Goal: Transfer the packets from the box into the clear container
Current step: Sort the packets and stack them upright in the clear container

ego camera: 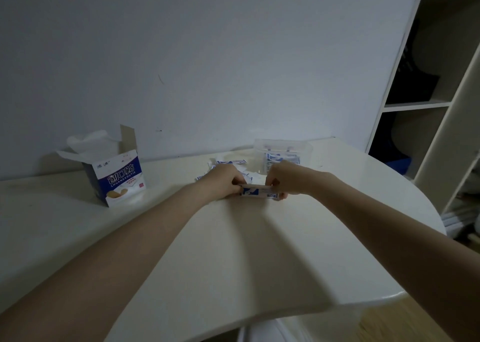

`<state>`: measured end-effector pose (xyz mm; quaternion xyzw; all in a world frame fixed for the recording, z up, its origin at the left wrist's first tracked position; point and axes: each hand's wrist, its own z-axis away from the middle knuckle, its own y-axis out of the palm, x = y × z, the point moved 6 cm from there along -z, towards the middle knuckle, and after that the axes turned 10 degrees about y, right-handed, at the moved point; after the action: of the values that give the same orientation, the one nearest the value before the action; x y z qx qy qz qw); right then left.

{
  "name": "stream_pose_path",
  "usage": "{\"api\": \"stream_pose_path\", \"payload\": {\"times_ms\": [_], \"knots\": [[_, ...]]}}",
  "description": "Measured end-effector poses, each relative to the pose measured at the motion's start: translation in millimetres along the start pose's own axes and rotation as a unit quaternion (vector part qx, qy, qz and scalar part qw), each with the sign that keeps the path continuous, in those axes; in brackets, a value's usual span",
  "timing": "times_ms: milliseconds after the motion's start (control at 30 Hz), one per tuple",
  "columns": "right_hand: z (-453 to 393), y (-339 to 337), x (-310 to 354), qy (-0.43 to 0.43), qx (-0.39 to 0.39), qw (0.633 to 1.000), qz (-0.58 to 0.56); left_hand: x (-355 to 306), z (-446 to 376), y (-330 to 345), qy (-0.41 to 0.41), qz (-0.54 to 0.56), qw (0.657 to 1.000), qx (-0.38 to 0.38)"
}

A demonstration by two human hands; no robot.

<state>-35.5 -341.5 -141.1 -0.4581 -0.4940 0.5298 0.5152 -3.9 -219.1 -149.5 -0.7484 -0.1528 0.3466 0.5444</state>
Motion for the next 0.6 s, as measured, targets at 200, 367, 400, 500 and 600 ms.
{"api": "stream_pose_path", "payload": {"times_ms": [200, 367, 400, 500, 600], "knots": [[-6.2, -60.4, -39.9, 0.056, -0.138, 0.971, -0.189, 6.9, -33.2, -54.1, -0.076, 0.295, 0.927, -0.217], [-24.6, -79.5, -91.0, 0.163, -0.212, 0.866, -0.422, -4.3, -79.1, -65.1, -0.126, 0.381, 0.873, -0.276], [-27.8, -78.5, -95.8, 0.178, -0.217, 0.865, -0.417, -4.4, -86.7, -63.4, -0.139, 0.340, 0.889, -0.275], [-39.7, -72.7, -106.4, 0.207, -0.221, 0.872, -0.386, -6.5, -107.7, -58.4, -0.152, 0.189, 0.937, -0.251], [-50.4, -63.5, -110.9, 0.228, -0.197, 0.890, -0.343, -5.6, -123.8, -47.8, -0.161, 0.082, 0.966, -0.183]]}}
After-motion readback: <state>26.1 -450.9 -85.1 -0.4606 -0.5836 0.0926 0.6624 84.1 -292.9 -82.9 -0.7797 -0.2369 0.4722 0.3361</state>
